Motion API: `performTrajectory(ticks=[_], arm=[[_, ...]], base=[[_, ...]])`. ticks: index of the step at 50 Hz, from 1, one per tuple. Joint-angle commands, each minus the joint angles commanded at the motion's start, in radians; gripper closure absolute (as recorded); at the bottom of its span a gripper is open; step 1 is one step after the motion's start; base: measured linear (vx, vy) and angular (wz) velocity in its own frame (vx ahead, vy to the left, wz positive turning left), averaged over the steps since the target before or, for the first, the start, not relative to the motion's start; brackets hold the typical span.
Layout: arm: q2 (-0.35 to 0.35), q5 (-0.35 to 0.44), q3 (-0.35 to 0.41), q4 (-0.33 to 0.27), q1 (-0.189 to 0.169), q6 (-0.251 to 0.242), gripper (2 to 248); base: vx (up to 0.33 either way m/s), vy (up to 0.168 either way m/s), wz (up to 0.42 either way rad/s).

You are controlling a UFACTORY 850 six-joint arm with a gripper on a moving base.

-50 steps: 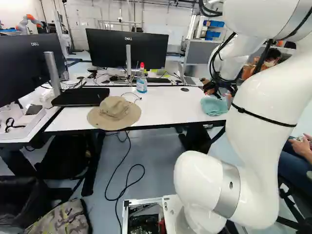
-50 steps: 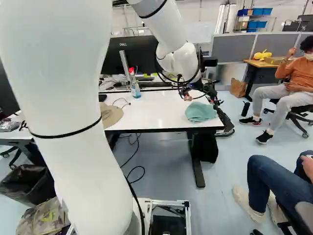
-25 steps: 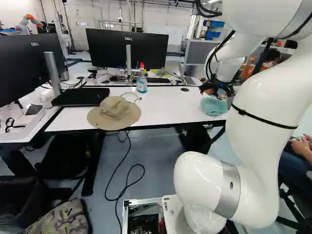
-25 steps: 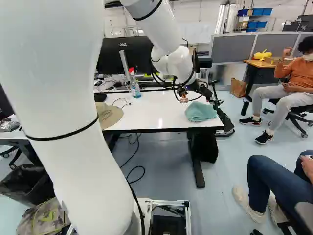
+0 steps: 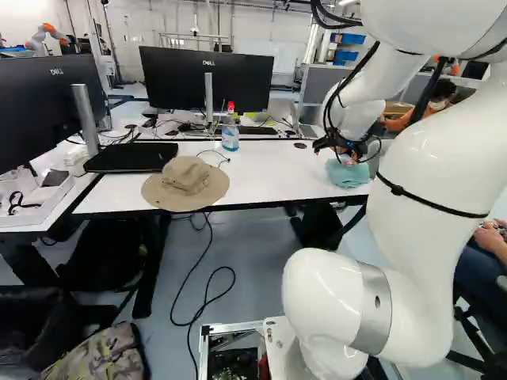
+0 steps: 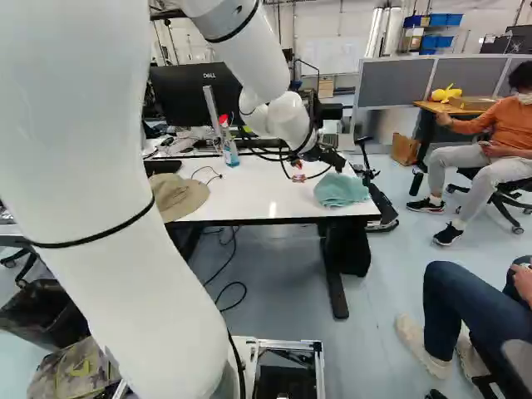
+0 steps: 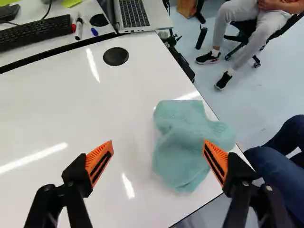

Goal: Clean the table with the green towel

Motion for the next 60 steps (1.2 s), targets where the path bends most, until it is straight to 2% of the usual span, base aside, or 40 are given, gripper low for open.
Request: performTrajectory(ticks=[19, 45, 60], arm=[[0.068, 0.158, 0.139, 0.013, 0.082, 0.000, 3], [0.184, 0.428, 0.378, 0.035, 0.222, 0.000, 3], [0.241, 0.559, 0.494, 0.046, 0.290, 0.000, 3]], base=[[0.000, 0.000, 0.000], [0.000, 0.000, 0.000], [0.000, 0.000, 0.000]])
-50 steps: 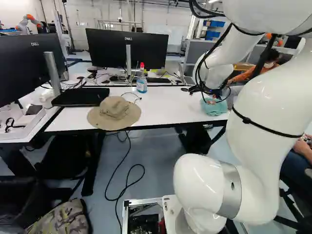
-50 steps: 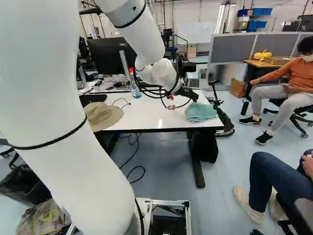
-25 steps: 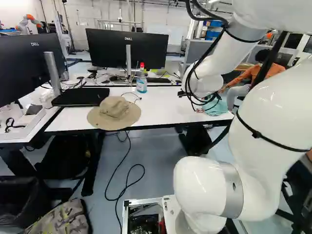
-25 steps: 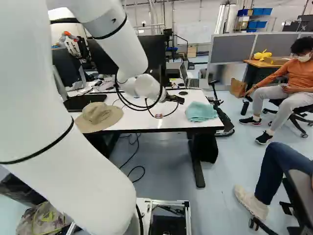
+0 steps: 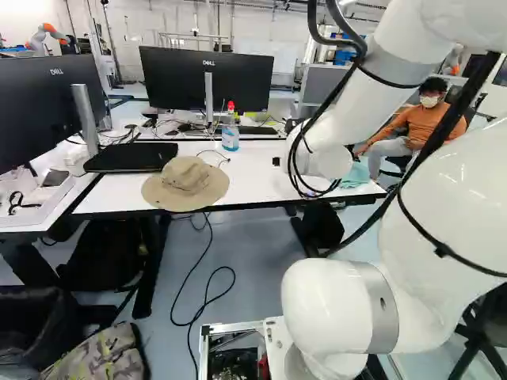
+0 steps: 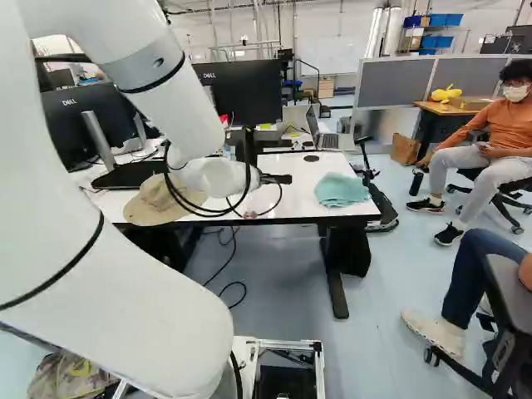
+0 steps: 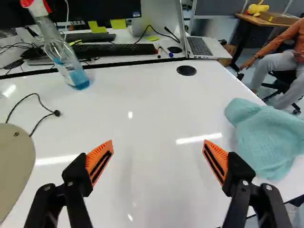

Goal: Clean the table with the green towel

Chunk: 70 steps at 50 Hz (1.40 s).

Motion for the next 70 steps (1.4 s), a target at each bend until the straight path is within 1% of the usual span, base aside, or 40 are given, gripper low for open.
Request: performTrajectory(ticks=[17, 35, 52, 70], arm=[[0.052, 0.121, 0.107, 0.010, 0.063, 0.000, 3], [0.092, 0.213, 0.188, 0.018, 0.110, 0.000, 3], [0.115, 0.266, 0.236, 0.022, 0.138, 0.000, 3], [0.124, 0.288, 0.254, 0.024, 0.149, 0.000, 3]], base=[[0.000, 0.000, 0.000], [0.000, 0.000, 0.000], [0.000, 0.000, 0.000], [0.000, 0.000, 0.000]])
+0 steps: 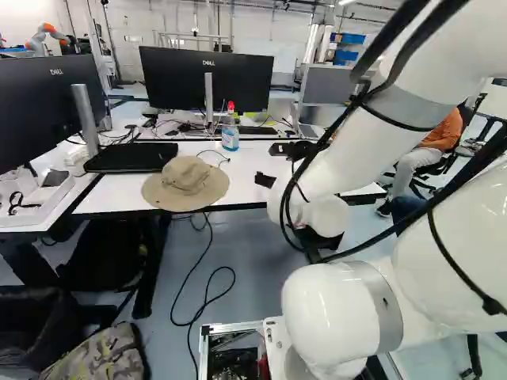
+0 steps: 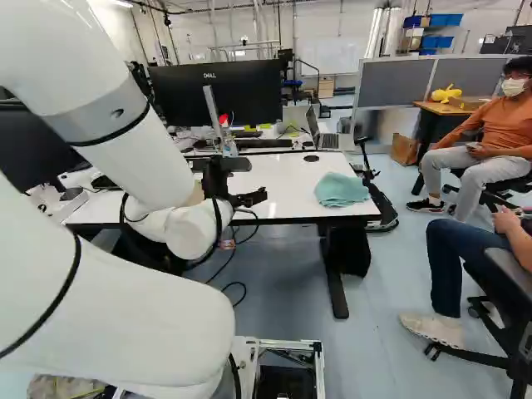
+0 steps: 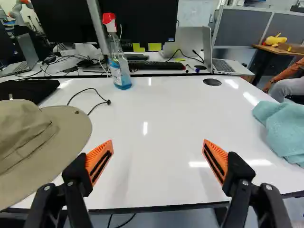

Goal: Clean the table with the green towel

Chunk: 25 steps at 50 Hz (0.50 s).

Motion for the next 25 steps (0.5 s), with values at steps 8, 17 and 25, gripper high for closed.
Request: performTrajectory(ticks=[8, 17, 25], arm=[[0.000, 0.000, 0.000, 0.000, 0.000, 0.000, 3], [0.000, 0.000, 0.000, 0.000, 0.000, 0.000, 3], [0.000, 0.000, 0.000, 0.000, 0.000, 0.000, 3]], base=[[0.000, 0.000, 0.000], [0.000, 0.000, 0.000], [0.000, 0.000, 0.000]])
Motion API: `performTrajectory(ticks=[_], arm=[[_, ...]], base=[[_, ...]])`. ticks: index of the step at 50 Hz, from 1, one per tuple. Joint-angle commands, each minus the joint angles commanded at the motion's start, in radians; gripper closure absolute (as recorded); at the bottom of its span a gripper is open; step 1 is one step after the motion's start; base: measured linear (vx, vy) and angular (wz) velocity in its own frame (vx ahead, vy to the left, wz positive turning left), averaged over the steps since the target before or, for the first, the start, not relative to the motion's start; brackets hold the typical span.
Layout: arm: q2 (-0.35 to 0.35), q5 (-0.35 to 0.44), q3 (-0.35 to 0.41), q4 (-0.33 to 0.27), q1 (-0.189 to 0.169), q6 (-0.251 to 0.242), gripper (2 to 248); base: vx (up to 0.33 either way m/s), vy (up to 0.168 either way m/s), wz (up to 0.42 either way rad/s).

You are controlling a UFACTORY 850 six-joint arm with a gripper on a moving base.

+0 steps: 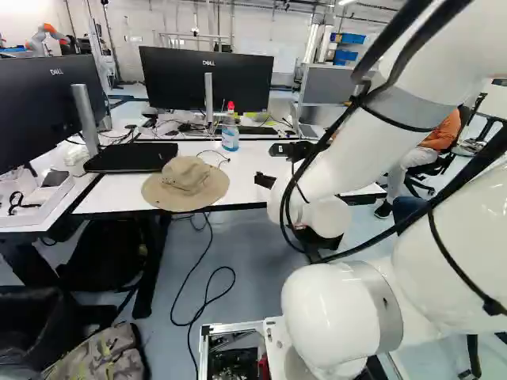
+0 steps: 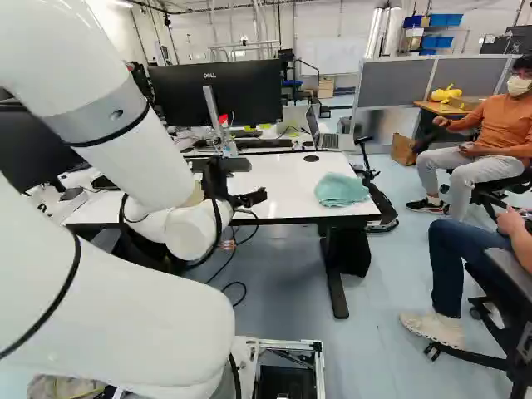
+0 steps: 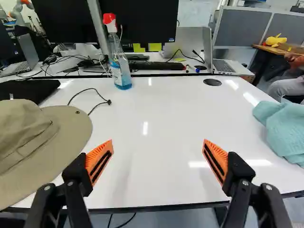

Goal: Clean the table with the green towel

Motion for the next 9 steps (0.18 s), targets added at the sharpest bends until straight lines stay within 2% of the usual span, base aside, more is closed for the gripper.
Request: performTrajectory(ticks=[9], arm=[[0.000, 0.000, 0.000, 0.000, 0.000, 0.000, 3]], base=[[0.000, 0.000, 0.000]])
